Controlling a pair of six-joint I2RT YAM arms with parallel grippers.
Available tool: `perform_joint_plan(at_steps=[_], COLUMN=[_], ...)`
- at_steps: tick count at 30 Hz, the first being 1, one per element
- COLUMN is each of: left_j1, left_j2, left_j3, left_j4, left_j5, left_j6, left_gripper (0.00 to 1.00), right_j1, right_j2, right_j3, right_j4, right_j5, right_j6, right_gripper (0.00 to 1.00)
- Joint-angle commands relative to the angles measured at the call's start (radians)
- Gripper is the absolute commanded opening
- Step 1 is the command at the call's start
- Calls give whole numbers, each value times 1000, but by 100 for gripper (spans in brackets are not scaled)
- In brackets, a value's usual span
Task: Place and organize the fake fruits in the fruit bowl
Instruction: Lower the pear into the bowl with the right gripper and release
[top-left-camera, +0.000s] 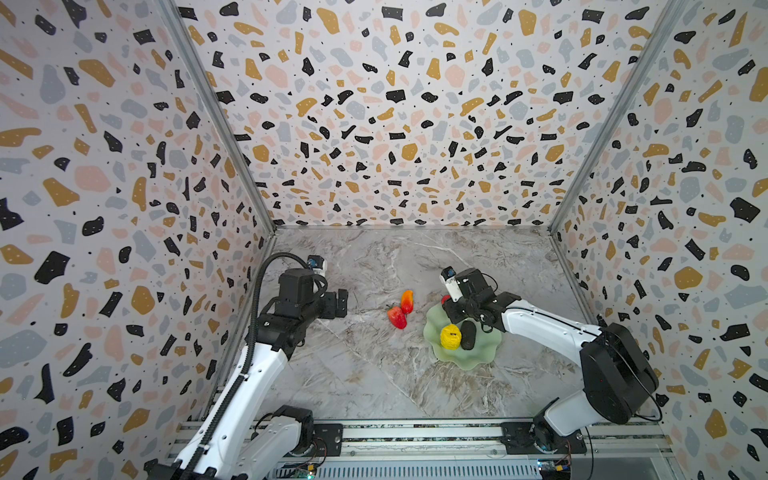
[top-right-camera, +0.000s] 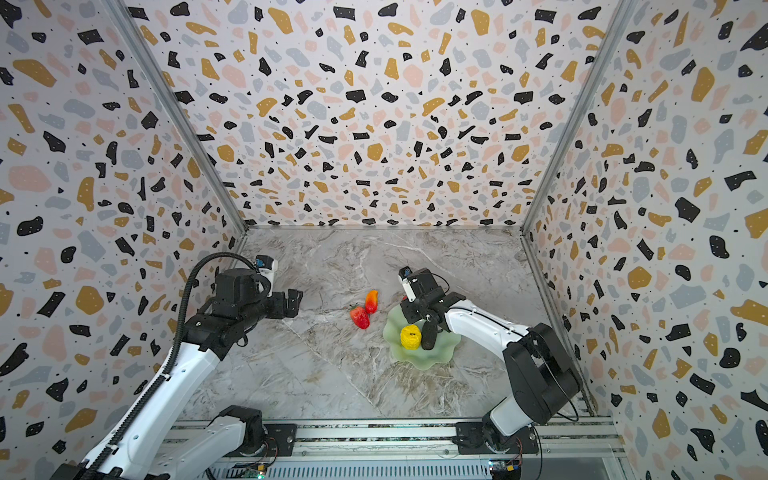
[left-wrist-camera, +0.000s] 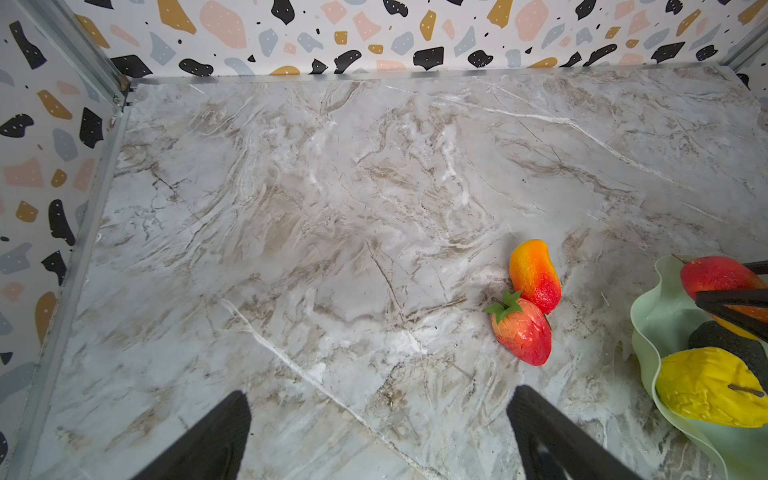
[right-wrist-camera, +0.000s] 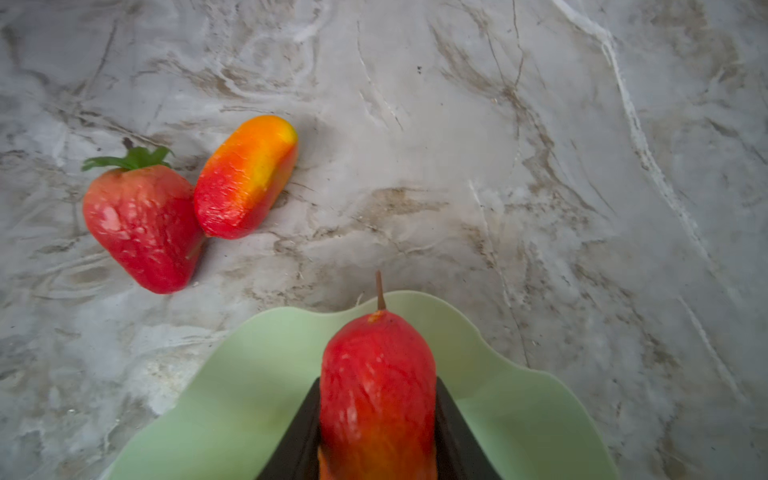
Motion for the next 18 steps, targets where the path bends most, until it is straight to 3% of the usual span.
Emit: perform_joint_plan(at_steps=[1, 4, 18], left_j1=[-4, -4, -4], left_j2=[-13, -10, -8], left_j3=[0, 0, 6], left_j4=[0, 0, -6], left_j5=[9, 9, 13], left_j6=[5, 5, 4], left_gripper=[100, 100, 100], right_j1=[-20, -26, -31], right_j2=[-34, -22, -48], right_j3=[-15, -32, -19], right_j4=[-9, 0, -20], right_j5=[31, 36, 58], right_j6=[-4, -3, -12], right_gripper=[13, 19, 67])
